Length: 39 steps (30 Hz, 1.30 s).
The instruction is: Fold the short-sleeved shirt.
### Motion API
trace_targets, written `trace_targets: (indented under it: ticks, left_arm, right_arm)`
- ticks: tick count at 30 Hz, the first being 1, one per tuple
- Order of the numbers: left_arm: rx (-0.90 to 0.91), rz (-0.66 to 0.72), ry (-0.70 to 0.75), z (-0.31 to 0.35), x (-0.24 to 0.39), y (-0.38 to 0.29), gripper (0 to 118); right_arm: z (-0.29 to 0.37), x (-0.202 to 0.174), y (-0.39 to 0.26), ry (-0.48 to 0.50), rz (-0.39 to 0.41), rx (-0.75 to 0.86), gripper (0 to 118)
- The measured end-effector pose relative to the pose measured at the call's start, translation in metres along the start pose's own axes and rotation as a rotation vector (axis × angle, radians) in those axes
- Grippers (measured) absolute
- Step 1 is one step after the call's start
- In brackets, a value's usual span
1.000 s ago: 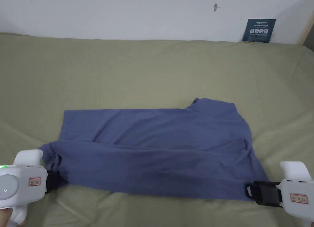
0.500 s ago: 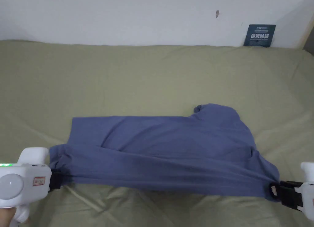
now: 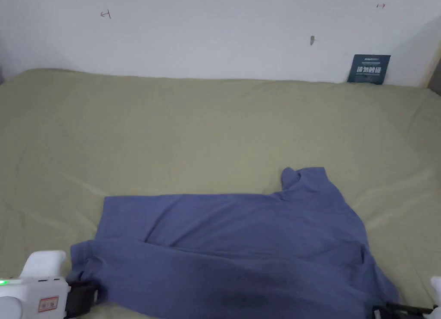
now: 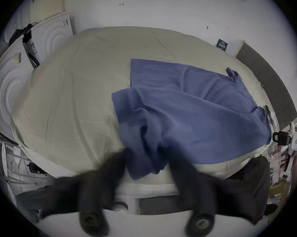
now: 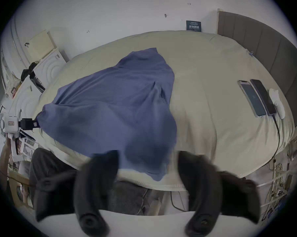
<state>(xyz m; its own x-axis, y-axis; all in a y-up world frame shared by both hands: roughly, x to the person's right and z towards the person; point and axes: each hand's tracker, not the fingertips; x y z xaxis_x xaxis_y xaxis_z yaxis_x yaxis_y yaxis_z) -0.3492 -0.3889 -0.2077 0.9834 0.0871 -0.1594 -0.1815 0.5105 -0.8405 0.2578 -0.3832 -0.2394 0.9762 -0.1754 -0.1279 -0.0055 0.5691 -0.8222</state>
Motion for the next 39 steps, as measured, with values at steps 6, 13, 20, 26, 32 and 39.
trace_targets:
  ticks: [6, 13, 20, 26, 32, 39]
  left_arm:
    - [0.112, -0.02, 0.015, 0.022, 0.002, 0.033, 117]
    - [0.2, 0.006, 0.047, -0.014, 0.018, 0.103, 0]
    - [0.123, 0.03, 0.055, -0.09, 0.017, 0.165, 30]
    - [0.036, 0.009, 0.124, -0.15, 0.008, 0.181, 118]
    - [-0.02, -0.028, 0.149, -0.172, 0.016, 0.198, 69]
    - [-0.027, -0.079, 0.069, -0.15, 0.027, 0.199, 1]
  right_arm:
    - [0.021, -0.009, 0.039, -0.007, 0.015, 0.13, 80]
    - [0.004, -0.038, 0.098, -0.07, 0.033, 0.306, 2]
    - [-0.048, -0.035, 0.133, -0.06, 0.035, 0.227, 2]
    - [-0.086, -0.02, 0.14, -0.059, 0.041, 0.165, 2]
    - [-0.11, -0.003, 0.149, -0.099, 0.054, 0.121, 2]
    - [-0.134, 0.017, 0.188, -0.092, 0.039, 0.067, 53]
